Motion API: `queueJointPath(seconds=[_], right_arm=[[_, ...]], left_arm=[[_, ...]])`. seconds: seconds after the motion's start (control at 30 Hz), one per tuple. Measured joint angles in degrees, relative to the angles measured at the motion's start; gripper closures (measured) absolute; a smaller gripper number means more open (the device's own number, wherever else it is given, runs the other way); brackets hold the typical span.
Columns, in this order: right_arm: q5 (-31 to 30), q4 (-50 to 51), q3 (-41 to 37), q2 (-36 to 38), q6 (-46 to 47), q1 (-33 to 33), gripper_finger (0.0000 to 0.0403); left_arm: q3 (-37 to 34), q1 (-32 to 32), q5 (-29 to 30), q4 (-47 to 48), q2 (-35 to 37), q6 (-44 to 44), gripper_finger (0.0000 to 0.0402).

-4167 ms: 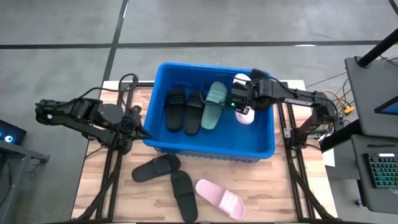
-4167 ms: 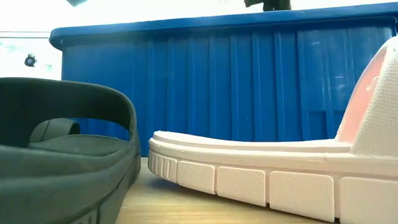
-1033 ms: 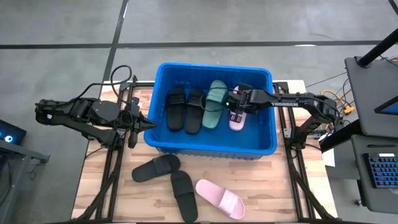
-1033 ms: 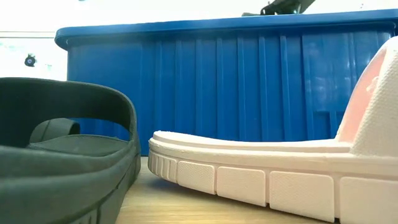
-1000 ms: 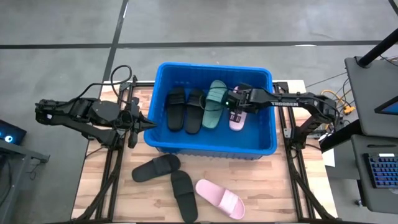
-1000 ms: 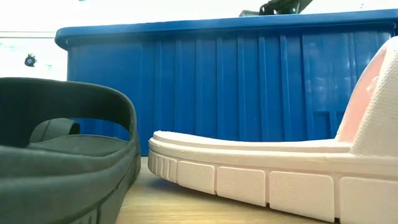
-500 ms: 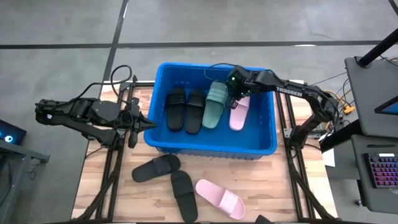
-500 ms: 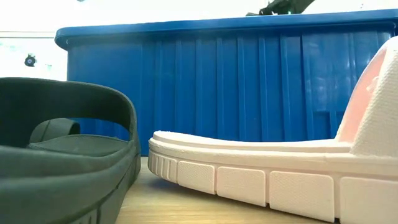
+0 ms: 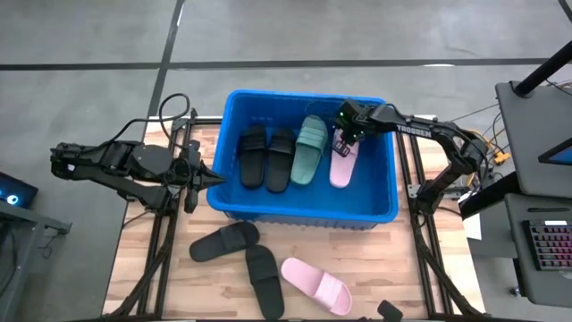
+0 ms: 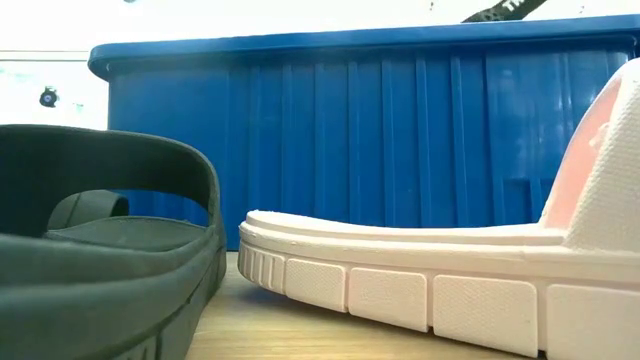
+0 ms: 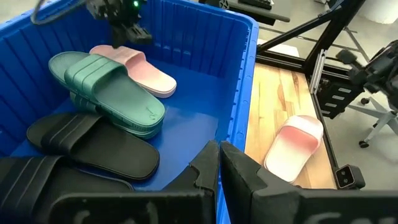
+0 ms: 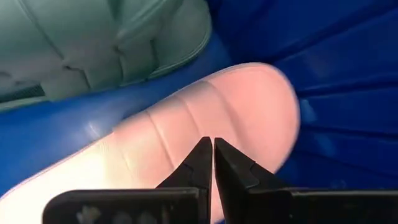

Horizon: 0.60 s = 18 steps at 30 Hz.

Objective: Pick and place slides into bin
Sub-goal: Stack the pink slide on top of the pink slide into the blue bin

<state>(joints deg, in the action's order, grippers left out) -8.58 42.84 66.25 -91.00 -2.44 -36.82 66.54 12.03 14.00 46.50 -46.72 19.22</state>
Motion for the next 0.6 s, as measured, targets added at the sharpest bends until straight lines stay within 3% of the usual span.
queueJointPath(seconds=[0.33, 0.6], right_arm=[[6.9, -2.7, -9.4, 0.0, 1.4, 0.0, 0.0394], [0.8, -4.6, -5.9, 3.1, 2.3, 1.0, 0.0394]], left_arm=[[0.0, 0.0, 0.0, 0.0, -0.1, 0.0, 0.0402], [0.0, 0.0, 0.0, 0.0, -0.1, 0.1, 0.0402]])
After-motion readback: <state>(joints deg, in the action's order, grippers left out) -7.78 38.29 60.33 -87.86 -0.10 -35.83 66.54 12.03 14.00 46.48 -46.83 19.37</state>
